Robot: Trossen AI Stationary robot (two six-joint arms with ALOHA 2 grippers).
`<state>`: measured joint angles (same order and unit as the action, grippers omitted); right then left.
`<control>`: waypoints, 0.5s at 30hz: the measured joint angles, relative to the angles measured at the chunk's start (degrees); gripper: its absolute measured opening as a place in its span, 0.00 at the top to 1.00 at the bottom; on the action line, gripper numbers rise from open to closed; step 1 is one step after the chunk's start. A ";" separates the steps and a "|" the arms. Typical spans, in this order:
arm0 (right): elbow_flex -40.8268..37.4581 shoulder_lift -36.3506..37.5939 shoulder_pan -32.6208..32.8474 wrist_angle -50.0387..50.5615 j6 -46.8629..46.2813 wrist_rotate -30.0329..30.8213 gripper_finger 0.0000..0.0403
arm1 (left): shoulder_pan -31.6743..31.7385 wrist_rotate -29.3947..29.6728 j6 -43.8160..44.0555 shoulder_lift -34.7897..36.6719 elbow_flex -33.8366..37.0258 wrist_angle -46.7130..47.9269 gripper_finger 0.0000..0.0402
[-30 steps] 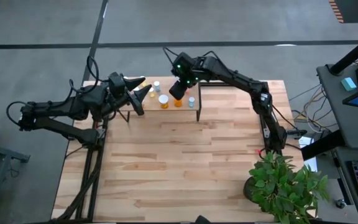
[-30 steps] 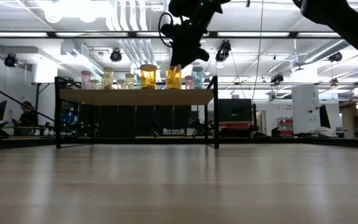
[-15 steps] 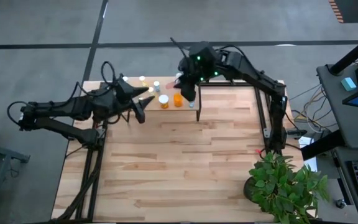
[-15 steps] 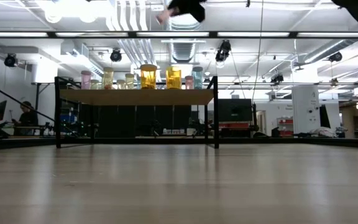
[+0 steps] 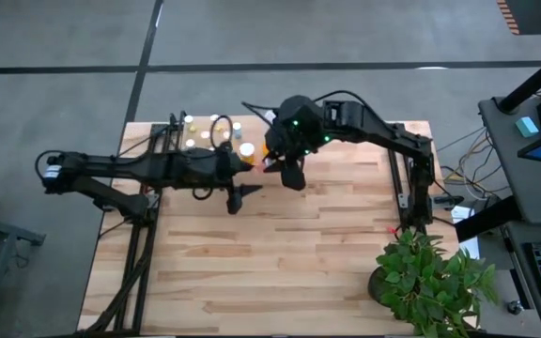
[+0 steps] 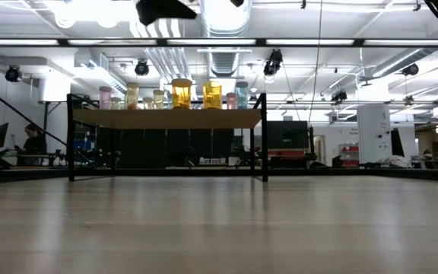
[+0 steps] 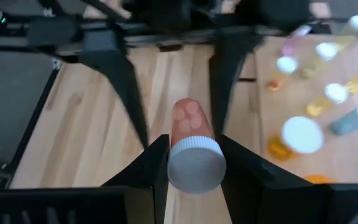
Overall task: Pick and place medicine bottles onto shelf by color
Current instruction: Put the red pill bottle on the shelf
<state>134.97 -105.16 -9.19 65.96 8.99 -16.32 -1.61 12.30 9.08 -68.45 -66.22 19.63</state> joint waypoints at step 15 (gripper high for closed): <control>-0.11 0.00 1.48 4.89 -0.42 -0.28 0.74 | 0.00 -6.41 -0.46 -3.30 -0.11 -7.16 0.58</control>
<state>134.87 -105.16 -7.70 70.85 8.57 -16.60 -1.61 5.89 8.62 -71.75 -66.32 12.47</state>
